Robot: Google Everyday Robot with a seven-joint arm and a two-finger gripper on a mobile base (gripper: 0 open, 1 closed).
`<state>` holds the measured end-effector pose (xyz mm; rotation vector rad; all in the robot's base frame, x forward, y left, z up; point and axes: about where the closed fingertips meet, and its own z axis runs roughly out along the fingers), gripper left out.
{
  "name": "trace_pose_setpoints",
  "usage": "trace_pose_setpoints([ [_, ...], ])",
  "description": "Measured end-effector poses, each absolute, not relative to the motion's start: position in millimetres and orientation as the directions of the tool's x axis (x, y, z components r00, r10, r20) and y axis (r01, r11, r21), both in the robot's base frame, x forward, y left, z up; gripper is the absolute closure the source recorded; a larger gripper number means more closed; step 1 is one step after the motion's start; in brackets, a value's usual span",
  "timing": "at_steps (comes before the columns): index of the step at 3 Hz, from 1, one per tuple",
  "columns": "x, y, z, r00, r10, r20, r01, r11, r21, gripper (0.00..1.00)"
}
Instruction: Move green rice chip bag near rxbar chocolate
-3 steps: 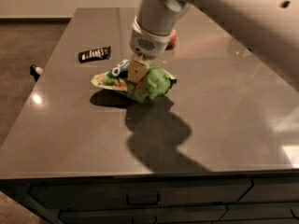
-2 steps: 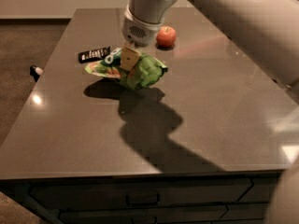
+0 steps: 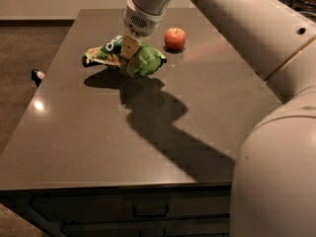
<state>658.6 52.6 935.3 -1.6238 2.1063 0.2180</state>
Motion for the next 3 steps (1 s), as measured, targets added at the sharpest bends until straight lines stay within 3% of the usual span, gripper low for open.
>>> trace_pose_setpoints([
  [3, 674.0, 56.2, 929.4, -0.175, -0.854, -0.49, -0.943, 0.289, -0.166, 0.13],
])
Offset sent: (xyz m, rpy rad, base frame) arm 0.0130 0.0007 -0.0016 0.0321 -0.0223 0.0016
